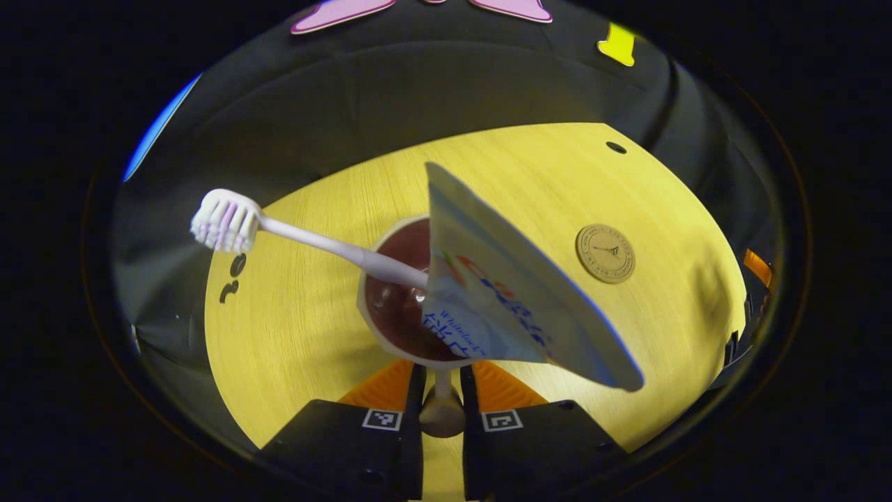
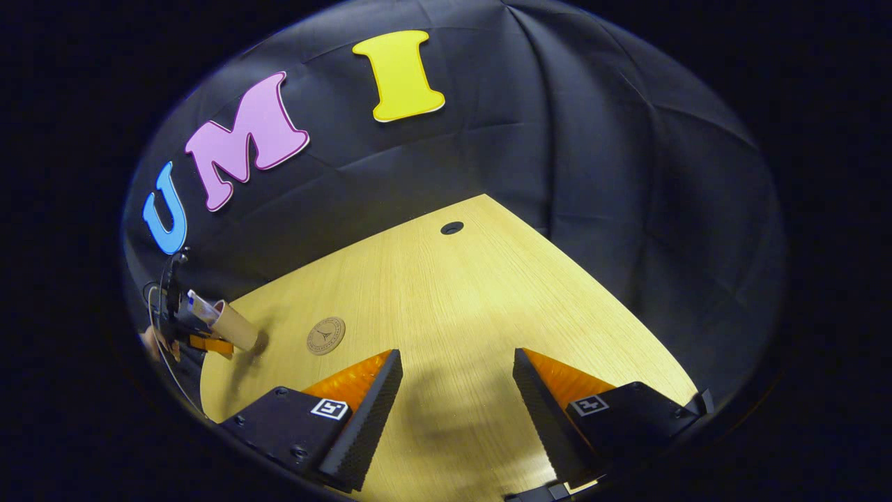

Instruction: Put the toothbrush and toothpaste on the desktop into the cup, then pick up the cup and place it on the coaster on the desktop.

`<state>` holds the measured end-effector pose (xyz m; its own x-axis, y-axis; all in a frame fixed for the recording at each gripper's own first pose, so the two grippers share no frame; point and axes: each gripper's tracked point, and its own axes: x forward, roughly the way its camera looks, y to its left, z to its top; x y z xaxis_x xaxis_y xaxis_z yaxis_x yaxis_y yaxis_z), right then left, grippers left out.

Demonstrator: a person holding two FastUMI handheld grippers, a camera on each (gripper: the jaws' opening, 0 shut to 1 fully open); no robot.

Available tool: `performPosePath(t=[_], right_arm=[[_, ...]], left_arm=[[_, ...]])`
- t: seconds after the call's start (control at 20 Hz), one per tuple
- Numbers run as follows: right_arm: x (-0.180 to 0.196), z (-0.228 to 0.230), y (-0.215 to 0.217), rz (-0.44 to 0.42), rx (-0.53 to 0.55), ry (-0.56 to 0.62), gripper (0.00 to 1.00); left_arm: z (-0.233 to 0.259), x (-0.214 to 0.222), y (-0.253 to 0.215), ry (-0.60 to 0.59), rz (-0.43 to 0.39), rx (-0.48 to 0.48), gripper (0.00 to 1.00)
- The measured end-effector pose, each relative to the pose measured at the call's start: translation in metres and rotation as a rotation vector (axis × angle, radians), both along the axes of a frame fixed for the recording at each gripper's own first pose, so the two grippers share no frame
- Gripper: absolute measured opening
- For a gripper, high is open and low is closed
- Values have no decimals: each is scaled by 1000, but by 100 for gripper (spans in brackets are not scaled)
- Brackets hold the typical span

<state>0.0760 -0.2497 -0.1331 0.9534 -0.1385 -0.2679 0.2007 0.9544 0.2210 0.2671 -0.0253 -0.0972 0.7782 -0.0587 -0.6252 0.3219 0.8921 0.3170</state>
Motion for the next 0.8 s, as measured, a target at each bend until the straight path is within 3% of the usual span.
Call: performPosePath(t=[0.4,0.8], right_arm=[[-15,-10,-6,-12,26,15,98],[-31,-24,-4,1,54,48,98]], left_arm=[[13,5,-86,-26,-201,66,27],[-18,7,-169,66,-422,173,27]])
